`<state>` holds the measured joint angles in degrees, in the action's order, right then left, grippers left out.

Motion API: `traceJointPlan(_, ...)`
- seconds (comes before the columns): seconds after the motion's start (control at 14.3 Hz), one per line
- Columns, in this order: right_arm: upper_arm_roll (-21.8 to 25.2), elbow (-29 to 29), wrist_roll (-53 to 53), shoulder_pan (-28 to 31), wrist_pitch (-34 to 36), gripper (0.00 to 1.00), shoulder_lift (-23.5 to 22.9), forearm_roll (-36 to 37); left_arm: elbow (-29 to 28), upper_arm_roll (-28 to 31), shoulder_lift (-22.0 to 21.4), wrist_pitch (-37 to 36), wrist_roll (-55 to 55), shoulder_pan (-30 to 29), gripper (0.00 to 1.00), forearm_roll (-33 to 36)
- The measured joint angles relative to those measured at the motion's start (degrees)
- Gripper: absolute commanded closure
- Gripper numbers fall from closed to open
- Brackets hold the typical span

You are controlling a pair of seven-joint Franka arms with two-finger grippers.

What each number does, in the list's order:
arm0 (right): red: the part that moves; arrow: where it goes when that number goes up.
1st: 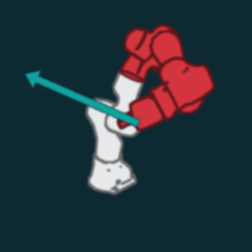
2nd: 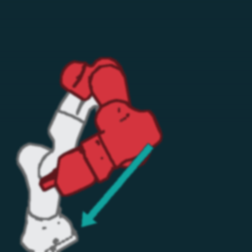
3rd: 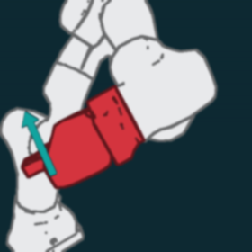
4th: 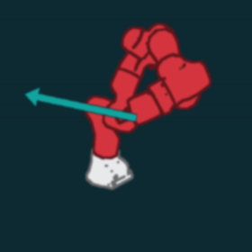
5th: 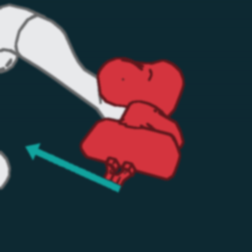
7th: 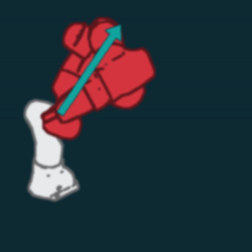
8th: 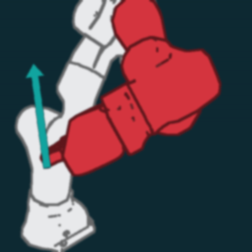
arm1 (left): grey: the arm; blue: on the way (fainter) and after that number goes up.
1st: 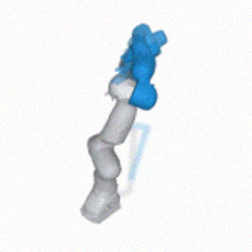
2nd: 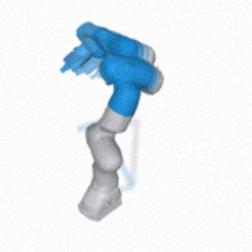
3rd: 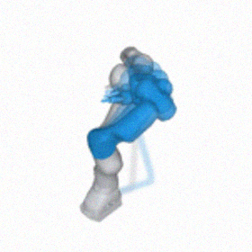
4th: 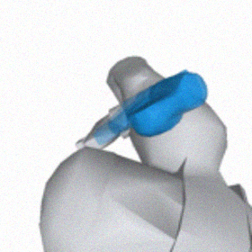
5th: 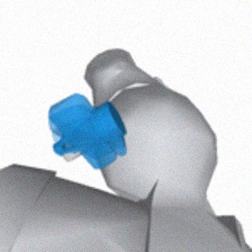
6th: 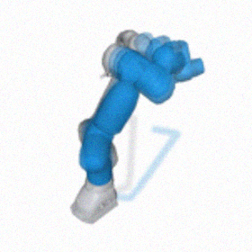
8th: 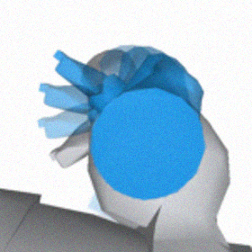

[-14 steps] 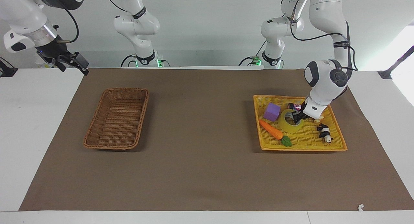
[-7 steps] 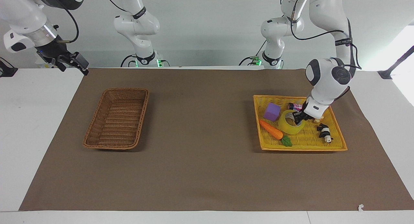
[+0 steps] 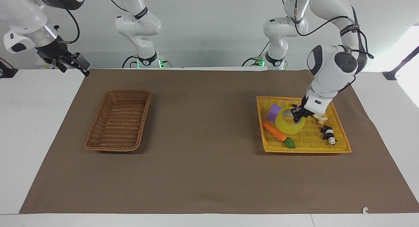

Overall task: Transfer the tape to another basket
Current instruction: 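Grasp the yellow tape roll with the left gripper and lift it out, then hold the tape up while the right gripper reaches toward it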

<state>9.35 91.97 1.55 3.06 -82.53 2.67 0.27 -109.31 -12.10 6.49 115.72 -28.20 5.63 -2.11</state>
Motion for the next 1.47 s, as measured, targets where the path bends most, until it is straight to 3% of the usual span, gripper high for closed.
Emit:
traceJointPlan(0.28, 0.0, 0.0, 0.0, 0.0, 0.0, 0.0, 0.0, 0.0, 1.8, -0.2, 0.1, 0.5, -12.8, 9.2, 1.0, -4.5)
traceJointPlan(0.77, 0.2, 0.0, -5.5, 0.1, 1.5, 0.0, 1.1, -1.5, 4.1, -0.3, 0.3, 8.0, -24.1, 22.7, 1.0, -9.5)
traceJointPlan(1.19, 0.6, 0.7, -9.8, 1.5, 3.8, 0.0, 1.4, -20.6, 7.1, 0.2, 1.8, 10.2, -25.2, 25.4, 1.0, -11.8)
traceJointPlan(1.47, 0.4, 4.7, -11.5, 1.4, 3.8, 0.0, 1.9, -33.1, 7.1, 0.3, 2.2, 10.1, -25.2, 25.4, 1.0, -11.8)
